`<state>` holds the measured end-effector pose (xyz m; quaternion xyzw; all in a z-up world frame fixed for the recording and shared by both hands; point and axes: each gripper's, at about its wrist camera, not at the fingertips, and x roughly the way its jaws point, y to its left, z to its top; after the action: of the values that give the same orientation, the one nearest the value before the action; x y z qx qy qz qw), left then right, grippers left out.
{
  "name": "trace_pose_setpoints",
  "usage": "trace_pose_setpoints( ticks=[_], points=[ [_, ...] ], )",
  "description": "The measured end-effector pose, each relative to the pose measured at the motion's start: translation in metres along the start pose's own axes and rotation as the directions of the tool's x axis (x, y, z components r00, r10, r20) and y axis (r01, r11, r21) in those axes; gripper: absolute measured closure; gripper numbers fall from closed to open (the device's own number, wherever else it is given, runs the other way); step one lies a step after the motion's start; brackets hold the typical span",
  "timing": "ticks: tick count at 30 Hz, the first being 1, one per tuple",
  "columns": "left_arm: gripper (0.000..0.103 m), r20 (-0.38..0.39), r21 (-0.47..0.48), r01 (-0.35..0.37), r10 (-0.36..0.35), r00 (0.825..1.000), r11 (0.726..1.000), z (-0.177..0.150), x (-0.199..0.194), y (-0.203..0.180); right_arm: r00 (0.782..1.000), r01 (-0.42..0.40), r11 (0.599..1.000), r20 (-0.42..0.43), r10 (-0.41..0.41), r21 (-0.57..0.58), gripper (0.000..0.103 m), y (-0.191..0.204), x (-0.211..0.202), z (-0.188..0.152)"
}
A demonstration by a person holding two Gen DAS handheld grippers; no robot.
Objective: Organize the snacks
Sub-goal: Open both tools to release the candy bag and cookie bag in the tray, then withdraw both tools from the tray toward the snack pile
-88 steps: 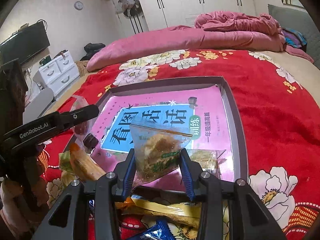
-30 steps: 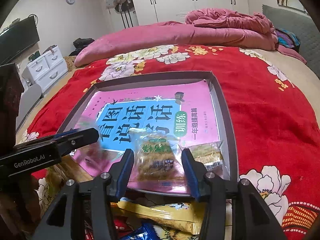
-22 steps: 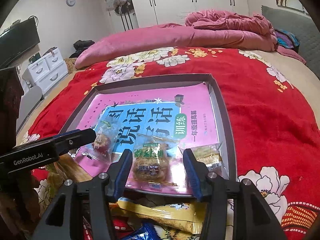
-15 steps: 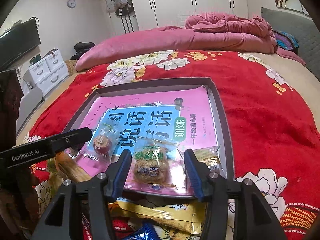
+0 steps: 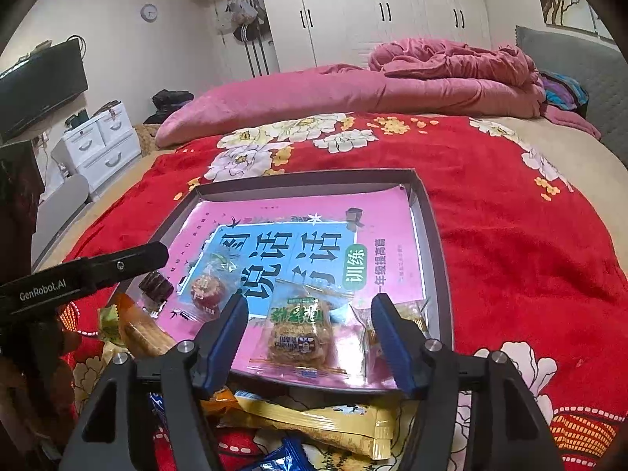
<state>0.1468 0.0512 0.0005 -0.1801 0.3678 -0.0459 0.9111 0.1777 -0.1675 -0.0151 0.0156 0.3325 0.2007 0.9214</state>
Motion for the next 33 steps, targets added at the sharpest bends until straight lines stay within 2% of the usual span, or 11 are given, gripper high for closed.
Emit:
trace_pose_setpoints(
  ticks=[20, 24, 28, 33],
  points=[
    [0.025, 0.059, -0.022, -0.028, 0.029, 0.998, 0.999, 0.000, -0.022, 0.013, 0.994, 0.049, 0.997, 0.092, -0.053, 0.055, 0.026, -0.022, -0.024, 0.004],
    [0.025, 0.073, -0.036, -0.028, 0.030, 0.997, 0.999, -0.001, -0.028, 0.017, 0.992, 0.046, 0.997, 0.115, -0.053, 0.058, 0.025, -0.023, -0.029, 0.005],
    [0.024, 0.091, -0.048, -0.018, 0.022, 0.996, 0.999, -0.001, -0.035, 0.021, 0.986, 0.035, 0.998, 0.160, -0.041, 0.044, 0.017, -0.020, -0.038, 0.007],
    [0.022, 0.105, -0.055, -0.015, 0.021, 0.994, 0.998, -0.003, -0.043, 0.022, 0.987, 0.027, 0.999, 0.157, -0.031, 0.028, 0.016, -0.016, -0.039, 0.007]
  ],
)
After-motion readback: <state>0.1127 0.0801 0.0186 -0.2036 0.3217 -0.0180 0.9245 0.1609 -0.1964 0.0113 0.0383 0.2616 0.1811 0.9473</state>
